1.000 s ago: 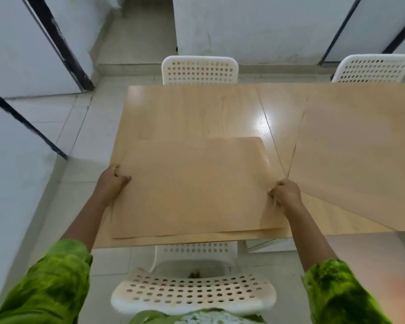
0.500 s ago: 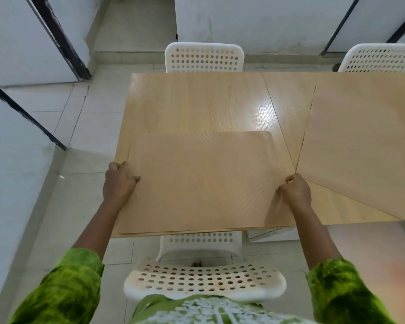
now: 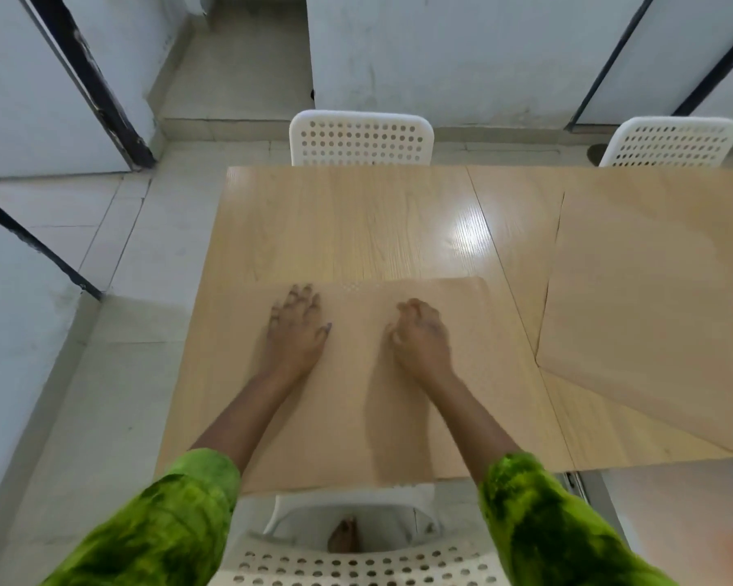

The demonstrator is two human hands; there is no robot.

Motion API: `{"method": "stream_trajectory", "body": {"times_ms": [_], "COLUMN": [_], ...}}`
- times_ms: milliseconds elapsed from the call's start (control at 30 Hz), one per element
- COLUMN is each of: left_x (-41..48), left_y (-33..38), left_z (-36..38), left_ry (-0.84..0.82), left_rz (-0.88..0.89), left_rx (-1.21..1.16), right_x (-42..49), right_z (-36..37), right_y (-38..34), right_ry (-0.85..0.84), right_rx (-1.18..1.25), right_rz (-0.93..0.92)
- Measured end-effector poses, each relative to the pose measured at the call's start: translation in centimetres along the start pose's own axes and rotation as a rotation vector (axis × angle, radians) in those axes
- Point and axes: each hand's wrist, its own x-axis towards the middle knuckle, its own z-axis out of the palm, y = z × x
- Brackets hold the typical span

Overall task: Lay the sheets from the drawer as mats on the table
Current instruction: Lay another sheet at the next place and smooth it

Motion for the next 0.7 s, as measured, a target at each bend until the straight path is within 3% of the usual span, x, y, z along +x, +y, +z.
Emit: {"method": "stream_trajectory", "body": {"times_ms": [100,267,467,700], "left_x": [2.1,1.8,1.2,1.2], "left_y": [1.3,-1.1,-7.9,-8.2], "left_z": [1.4,2.8,1.5,0.7], "left_ry": [-0.068,0.033,0.111,0.051], "left_rz": [0.089,0.050,-0.172,-0.187], "left_rx": [0.123,0.134,0.111,0.126], "right_x": [2.6,3.4,4.6,4.8], "right_z": [2.5,3.9,0.0,-2.1], "right_y": [-2.0,-0.3,7.2,9.3], "right_ry": [-0.133,-0.110,-0.025,-0.034], "right_rx": [-0.137,-0.246,-0.245,-0.202], "right_rz": [-0.168,-0.224,0.073,0.207]}}
